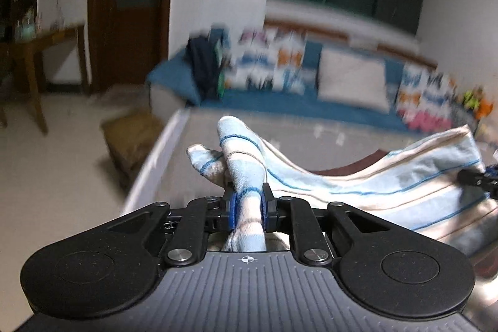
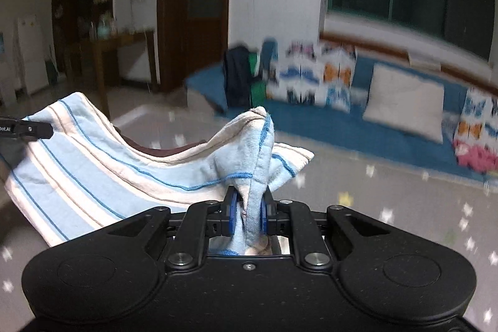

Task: Fold clothes

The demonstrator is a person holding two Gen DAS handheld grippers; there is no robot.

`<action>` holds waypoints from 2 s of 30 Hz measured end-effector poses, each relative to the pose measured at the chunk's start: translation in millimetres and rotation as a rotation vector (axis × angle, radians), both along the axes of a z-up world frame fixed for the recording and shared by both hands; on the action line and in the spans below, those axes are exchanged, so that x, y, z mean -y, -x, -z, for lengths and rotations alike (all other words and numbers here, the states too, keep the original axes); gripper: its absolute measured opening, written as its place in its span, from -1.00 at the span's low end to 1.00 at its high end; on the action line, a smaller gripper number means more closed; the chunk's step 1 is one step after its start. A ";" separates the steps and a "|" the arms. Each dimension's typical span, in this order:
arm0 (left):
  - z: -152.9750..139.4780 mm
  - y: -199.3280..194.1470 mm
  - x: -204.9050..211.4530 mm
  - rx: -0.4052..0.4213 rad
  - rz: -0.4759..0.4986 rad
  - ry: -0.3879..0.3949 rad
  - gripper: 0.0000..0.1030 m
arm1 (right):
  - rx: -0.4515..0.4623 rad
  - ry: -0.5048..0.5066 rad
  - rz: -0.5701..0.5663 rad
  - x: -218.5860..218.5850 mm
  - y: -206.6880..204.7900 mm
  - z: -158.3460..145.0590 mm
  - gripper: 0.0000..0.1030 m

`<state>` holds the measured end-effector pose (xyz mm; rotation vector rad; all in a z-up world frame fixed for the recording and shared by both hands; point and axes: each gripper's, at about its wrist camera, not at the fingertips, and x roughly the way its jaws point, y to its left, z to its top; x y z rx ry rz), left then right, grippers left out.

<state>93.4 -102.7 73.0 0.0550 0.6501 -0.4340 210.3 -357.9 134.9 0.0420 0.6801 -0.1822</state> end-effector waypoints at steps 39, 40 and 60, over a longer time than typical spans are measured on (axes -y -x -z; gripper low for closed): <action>70.5 142.2 -89.1 0.103 -0.386 -0.220 0.72 | -0.060 0.006 0.710 129.8 220.9 75.0 0.41; 70.9 141.8 -89.7 0.100 -0.391 -0.218 0.73 | -0.059 0.002 0.712 132.2 221.0 76.5 0.44; 70.3 128.9 -66.4 0.046 -0.343 -0.155 0.74 | -0.071 0.001 0.706 150.9 228.2 88.0 1.00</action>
